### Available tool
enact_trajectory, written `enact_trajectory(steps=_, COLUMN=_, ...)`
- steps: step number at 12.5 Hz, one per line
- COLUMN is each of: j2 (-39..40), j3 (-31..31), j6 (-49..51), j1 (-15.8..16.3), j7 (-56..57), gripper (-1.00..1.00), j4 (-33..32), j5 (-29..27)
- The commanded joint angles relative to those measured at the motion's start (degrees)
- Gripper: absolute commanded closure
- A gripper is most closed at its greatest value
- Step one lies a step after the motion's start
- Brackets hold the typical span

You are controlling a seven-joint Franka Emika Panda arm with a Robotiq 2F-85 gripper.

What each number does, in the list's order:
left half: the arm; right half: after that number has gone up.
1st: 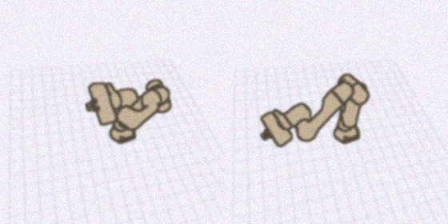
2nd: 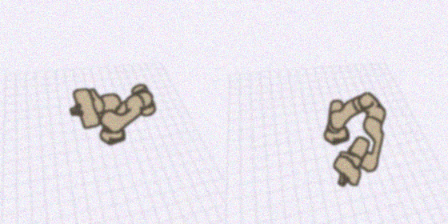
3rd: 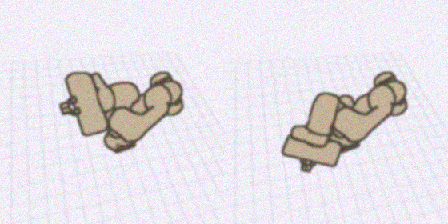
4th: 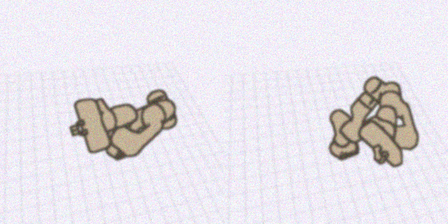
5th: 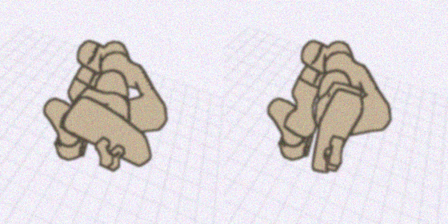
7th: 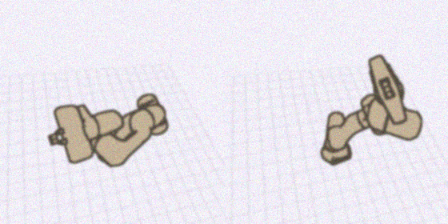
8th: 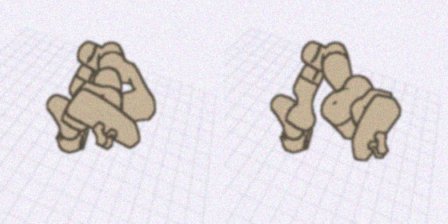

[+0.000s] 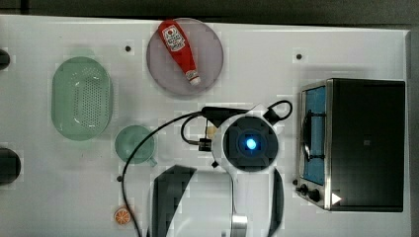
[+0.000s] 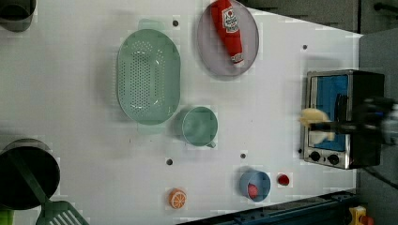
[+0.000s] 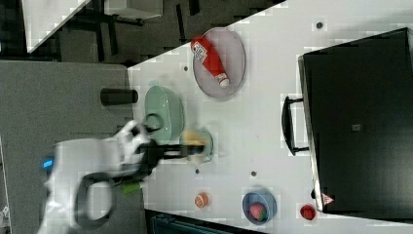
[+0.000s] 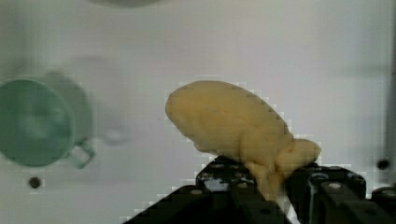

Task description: Pick Banana and place it in mug.

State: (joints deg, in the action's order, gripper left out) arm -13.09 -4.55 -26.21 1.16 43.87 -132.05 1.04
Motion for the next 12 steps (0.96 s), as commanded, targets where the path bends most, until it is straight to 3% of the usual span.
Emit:
enact_trajectory(steps=1, j2=-1.68, j3=4.18, j6=7.73, j1=1.05, j7=-6.47, gripper=0.46, j4=5.13, j5=-0.68)
enact_trajectory(steps=5, j2=-2.16, j3=14.43, j6=8.27, j1=2.96, j7=-18.85, gripper=0.46, j4=5.13, j5=-1.73)
enact_trajectory(steps=8, j2=-2.07, j3=22.05, j6=6.86, j1=3.53, j7=-34.16, gripper=0.46, j4=2.79, j5=-9.54)
enact_trajectory(steps=12, j2=-0.18, j3=27.84, j6=-6.37, j1=3.55, j7=-45.74, gripper=0.46, j4=-3.76, j5=-10.29)
